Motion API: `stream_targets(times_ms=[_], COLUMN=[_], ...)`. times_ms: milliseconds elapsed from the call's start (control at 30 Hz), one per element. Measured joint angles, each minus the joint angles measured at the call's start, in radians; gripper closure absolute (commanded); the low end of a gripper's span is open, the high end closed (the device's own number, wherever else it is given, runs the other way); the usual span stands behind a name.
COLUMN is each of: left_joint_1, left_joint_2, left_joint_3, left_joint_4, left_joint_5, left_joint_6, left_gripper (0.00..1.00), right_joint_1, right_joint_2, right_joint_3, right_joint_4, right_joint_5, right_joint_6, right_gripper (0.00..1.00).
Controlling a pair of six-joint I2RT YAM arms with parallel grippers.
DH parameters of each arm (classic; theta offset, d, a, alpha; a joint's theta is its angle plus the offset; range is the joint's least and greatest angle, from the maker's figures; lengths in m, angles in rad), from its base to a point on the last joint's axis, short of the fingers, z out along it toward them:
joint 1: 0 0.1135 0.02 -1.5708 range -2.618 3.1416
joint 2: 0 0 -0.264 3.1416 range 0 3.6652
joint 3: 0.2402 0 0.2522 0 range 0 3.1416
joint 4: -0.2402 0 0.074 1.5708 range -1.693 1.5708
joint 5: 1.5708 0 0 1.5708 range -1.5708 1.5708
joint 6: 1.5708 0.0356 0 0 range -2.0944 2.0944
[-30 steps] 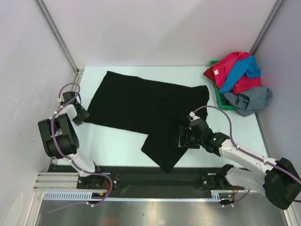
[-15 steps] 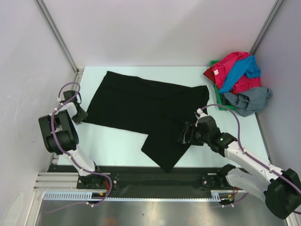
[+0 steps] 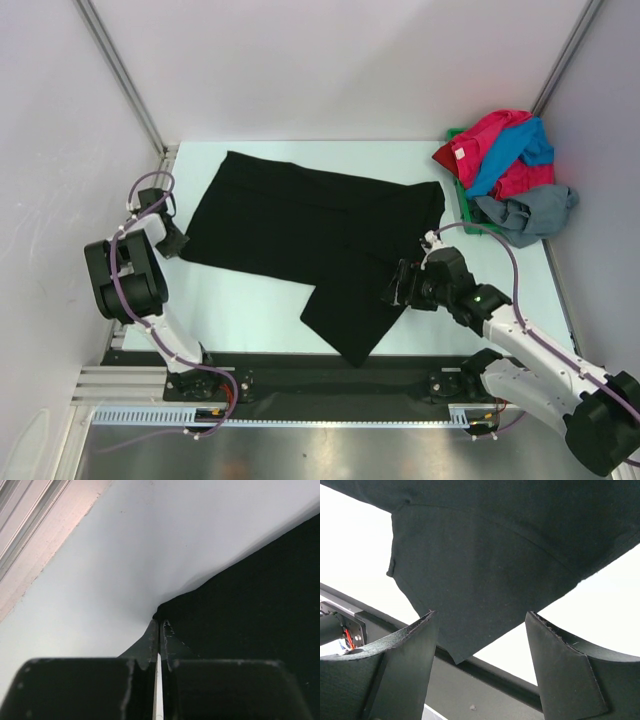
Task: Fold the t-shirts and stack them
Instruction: Fold the tshirt
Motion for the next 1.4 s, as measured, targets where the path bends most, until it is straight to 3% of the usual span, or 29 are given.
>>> stream_targets(times_ms=[233,467,900,1067,1400], left_joint_1=[-0.008,-0.016,-0.03,-0.03,-0.03], left_joint_2=[-0.025,-0.096,-0.106,-0.106,-0.106], left_joint_3=[-0.012,-0.017,-0.034,-0.034,-0.034], left_joint_4=[-0.001,0.005,0.029,0.032,0.033], left_joint_5=[0.0,0.025,0.084,0.084,0.095], left_joint_6=[0.028,0.043,0.034,0.031,0.014], left_gripper=[1.0,1.0,1.0,1.0,1.0], right_joint_1=[0.009,0.152,0.424,0.481,0.511], right_joint_2=[-0.004,0.016,0.393,0.554,0.6], right_joint_3=[-0.081,-0.177,0.115,0.232,0.268], right_joint_4=[0.011,0.029,-0.249,-0.37,-0.435], right_joint_5=[-0.042,0.039,0.44,0.5,0.527], right_joint_6=[0.068,0.251,0.705,0.851,0.954], right_gripper=[0.36,0.41,0.44,0.46,0.54])
